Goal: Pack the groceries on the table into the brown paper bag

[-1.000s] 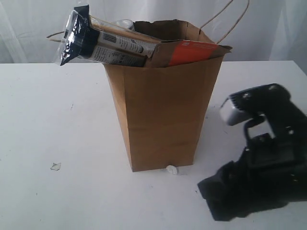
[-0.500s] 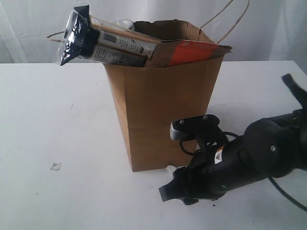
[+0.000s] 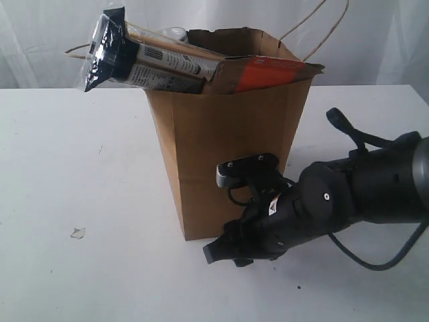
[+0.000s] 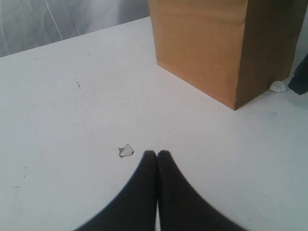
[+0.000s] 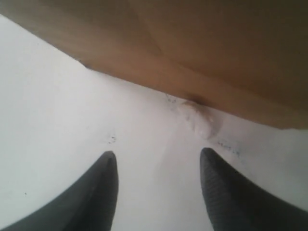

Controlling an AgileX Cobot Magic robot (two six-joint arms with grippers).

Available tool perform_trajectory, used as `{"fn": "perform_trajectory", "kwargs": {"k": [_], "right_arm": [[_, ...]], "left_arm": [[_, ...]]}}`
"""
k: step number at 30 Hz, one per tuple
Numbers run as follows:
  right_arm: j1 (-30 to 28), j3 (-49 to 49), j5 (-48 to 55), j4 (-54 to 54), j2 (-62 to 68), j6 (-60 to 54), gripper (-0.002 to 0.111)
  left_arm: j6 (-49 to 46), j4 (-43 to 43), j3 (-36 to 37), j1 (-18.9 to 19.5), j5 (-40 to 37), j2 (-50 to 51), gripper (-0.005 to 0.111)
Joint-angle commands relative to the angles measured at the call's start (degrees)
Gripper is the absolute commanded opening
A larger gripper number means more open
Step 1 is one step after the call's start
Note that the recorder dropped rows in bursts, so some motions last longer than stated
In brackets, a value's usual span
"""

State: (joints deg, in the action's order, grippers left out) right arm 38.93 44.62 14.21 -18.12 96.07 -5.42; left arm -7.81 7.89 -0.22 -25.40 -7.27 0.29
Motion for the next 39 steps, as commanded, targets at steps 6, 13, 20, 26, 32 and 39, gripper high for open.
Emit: {"fn": "perform_trajectory", "kwargs": {"k": [6,13,20,26,32,39], "right_arm": [[-0.2,1.0,-1.5,1.4,4.3,-2.3,0.049],[-1.3,1.0,-2.8,2.3,5.8,-2.3,0.049],[-1.9,1.5,-4.1,2.6,6.0,-2.3,0.049],[-1.9,3.7,-3.2,2.6,8.4,-2.3,0.049],[-1.9,4.3,-3.4,2.7,9.8,-2.3,0.049],[-1.9,4.3,-2.7,2.7,9.8,-2.3,0.037]], "left_arm": [[0.2,0.2,0.2,0.1,-0.3,-0.3,0.000],[0.2,0.2,0.2,0.1,-0.3,-0.3,0.000],[0.2,0.2,0.2,0.1,-0.3,-0.3,0.000],[0.2,0.2,0.2,0.1,-0.3,-0.3,0.000],[0.2,0.2,0.2,0.1,-0.3,-0.3,0.000],[0.2,0.2,0.2,0.1,-0.3,-0.3,0.000]]}}
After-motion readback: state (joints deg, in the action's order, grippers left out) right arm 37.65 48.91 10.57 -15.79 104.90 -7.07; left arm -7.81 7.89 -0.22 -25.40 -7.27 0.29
